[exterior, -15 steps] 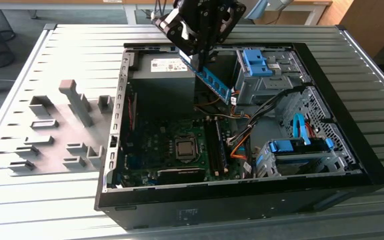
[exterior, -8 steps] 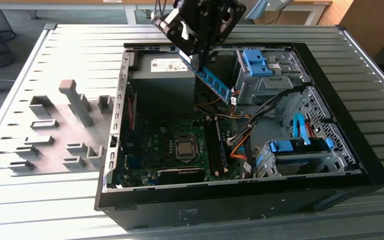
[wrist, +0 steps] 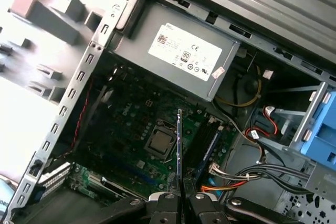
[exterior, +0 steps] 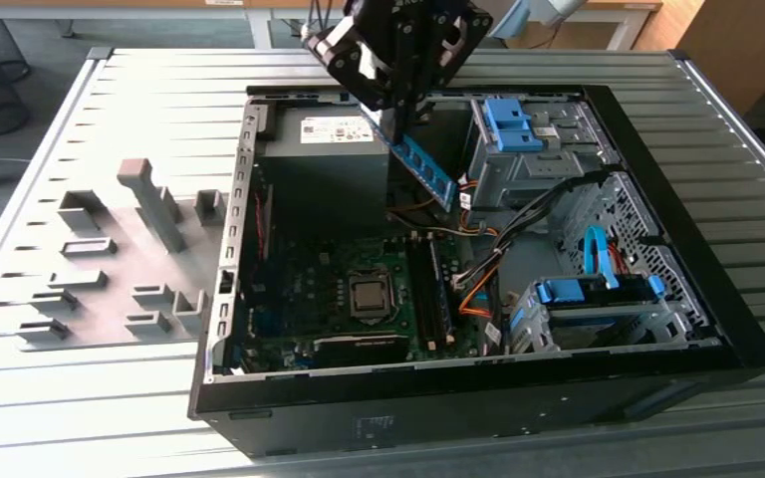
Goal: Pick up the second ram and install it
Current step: 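Insert the second ram into the second slot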
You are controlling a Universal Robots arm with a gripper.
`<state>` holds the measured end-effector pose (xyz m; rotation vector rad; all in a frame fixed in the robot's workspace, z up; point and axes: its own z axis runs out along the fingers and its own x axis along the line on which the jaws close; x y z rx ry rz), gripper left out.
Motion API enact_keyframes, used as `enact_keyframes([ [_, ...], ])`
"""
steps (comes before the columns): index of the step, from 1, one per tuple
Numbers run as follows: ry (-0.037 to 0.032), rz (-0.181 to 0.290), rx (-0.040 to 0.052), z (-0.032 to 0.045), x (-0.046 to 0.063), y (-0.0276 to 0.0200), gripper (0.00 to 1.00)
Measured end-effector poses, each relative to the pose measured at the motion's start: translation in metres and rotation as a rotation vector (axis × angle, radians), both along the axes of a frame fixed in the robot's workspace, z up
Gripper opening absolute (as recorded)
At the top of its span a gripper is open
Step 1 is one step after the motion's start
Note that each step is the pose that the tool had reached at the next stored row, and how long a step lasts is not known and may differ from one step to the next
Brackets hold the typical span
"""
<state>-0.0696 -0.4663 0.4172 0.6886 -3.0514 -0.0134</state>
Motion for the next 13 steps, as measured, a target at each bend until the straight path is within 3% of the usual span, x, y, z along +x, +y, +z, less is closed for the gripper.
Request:
enact_keyframes([
  [13, -0.0001, -0.236, 0.0001, -0.0075, 0.0, 0.0, 0.14],
])
